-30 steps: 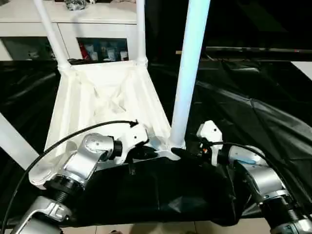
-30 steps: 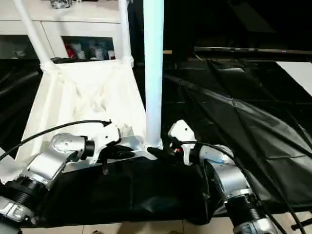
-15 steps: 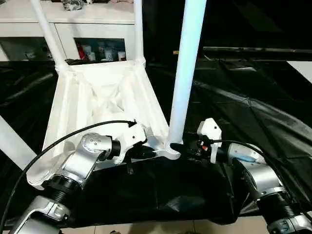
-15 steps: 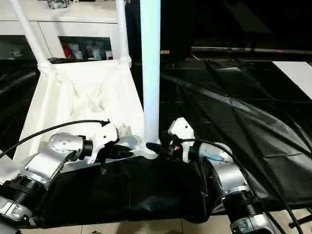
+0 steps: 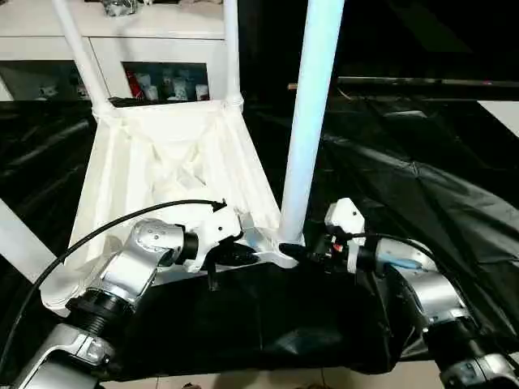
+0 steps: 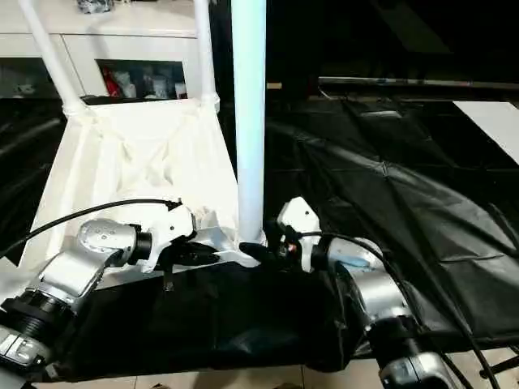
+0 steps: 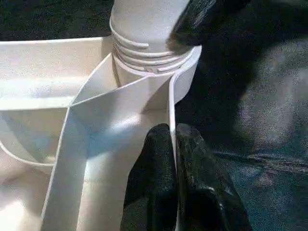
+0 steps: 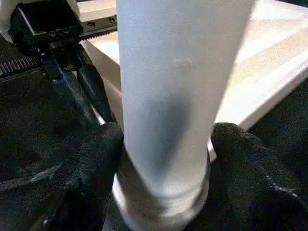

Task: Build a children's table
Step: Rotate leg to tighten

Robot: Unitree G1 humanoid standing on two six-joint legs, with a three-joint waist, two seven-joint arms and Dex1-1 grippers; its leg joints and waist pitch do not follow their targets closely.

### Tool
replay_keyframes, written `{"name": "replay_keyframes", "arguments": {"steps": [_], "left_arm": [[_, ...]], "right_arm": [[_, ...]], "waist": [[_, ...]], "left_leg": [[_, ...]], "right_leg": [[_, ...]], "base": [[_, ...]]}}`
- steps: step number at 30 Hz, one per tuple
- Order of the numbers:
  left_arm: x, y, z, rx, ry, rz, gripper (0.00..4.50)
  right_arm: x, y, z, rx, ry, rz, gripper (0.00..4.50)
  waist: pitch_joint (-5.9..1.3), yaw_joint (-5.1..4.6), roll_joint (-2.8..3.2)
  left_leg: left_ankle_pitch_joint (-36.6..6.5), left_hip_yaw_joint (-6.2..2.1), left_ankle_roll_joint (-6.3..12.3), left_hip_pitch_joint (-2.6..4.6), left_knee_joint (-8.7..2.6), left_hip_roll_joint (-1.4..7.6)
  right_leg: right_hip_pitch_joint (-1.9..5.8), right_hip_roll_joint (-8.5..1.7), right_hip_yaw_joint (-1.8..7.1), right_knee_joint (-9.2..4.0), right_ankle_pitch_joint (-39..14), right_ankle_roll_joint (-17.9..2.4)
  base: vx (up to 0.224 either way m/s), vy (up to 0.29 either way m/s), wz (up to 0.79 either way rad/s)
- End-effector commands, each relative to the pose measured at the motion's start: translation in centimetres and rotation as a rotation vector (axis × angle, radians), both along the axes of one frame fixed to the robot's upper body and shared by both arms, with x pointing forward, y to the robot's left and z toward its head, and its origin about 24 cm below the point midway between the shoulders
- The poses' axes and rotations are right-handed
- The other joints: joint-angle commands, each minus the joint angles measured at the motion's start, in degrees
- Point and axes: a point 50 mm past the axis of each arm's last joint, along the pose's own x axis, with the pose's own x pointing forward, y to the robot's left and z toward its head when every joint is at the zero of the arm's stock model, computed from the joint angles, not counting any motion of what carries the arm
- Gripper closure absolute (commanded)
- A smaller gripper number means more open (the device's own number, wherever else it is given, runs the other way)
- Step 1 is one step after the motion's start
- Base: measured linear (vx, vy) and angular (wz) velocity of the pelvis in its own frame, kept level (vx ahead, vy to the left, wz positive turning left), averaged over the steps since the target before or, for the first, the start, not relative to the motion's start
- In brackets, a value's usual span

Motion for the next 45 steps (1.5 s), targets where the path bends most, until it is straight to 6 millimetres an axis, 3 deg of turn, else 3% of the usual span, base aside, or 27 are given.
{"name": "replay_keyframes", "arguments": {"steps": [1,10,20,23,31,39,45], "left_arm": [[-0.7,-0.2,-1.2,0.037,0.062,-0.045,4.5],[-0.3,0.1,-0.9,0.04,0.049,-0.031,4.5],[-0.1,0.4,-0.8,0.042,0.045,-0.019,4.5],[0.0,0.4,-0.8,0.043,0.044,-0.019,4.5],[0.1,0.4,-0.8,0.048,0.04,-0.022,4.5],[0.1,0.6,-0.8,0.052,0.041,-0.025,4.5],[0.1,0.6,-0.8,0.053,0.042,-0.023,4.5]], "right_arm": [[0.5,-0.3,-0.3,-0.057,-0.011,-0.042,1.02],[0.2,0.1,-0.2,-0.034,-0.007,-0.003,1.02],[-0.2,-0.2,1.0,0.083,0.028,0.001,1.02],[0.0,-0.5,0.4,0.037,0.032,-0.011,0.72],[0.0,0.0,0.0,-0.015,0.016,-0.005,0.55],[0.3,0.0,-0.2,-0.019,0.018,-0.017,0.55],[0.3,0.0,-0.4,-0.03,0.028,-0.012,1.14]], "waist": [[-2.69,0.23,-0.2],[-2.55,0.23,-0.3],[-2.85,0.7,-0.05],[-2.92,0.88,-0.11],[-2.81,1.28,-0.16],[-2.82,1.29,-0.24],[-2.8,1.25,-0.28]], "left_leg": [[-22.25,-1.6,0.24,0.59,-4.63,2.22],[-23.7,-1.78,0.02,0.72,-4.69,2.22],[-20.64,-1.38,0.56,0.59,-4.73,2.36],[-19.58,-1.25,0.47,0.55,-4.67,2.3],[-19.53,-1.37,0.19,0.58,-4.81,2.32],[-19.36,-1.33,0.25,0.56,-4.77,2.3],[-19.55,-1.32,0.31,0.59,-4.75,2.3]], "right_leg": [[1.12,-3.67,2.27,-5.81,-28.21,-8.57],[1.1,-3.81,2.2,-6.16,-31.63,-7.46],[1.49,-3.68,2.44,-5.45,-23.82,-10.01],[1.64,-3.67,2.43,-5.38,-22.92,-10.42],[1.72,-3.75,2.38,-5.57,-25.36,-9.2],[1.73,-3.74,2.37,-5.5,-24.86,-9.47],[1.69,-3.75,2.38,-5.55,-25.22,-9.38]], "base": [[0.0,0.0,0.0],[0.0,0.0,0.0],[0.0,0.0,0.0],[0.0,0.0,0.0],[0.0,0.0,0.0],[0.0,0.0,0.0],[0.0,0.0,0.0]]}}
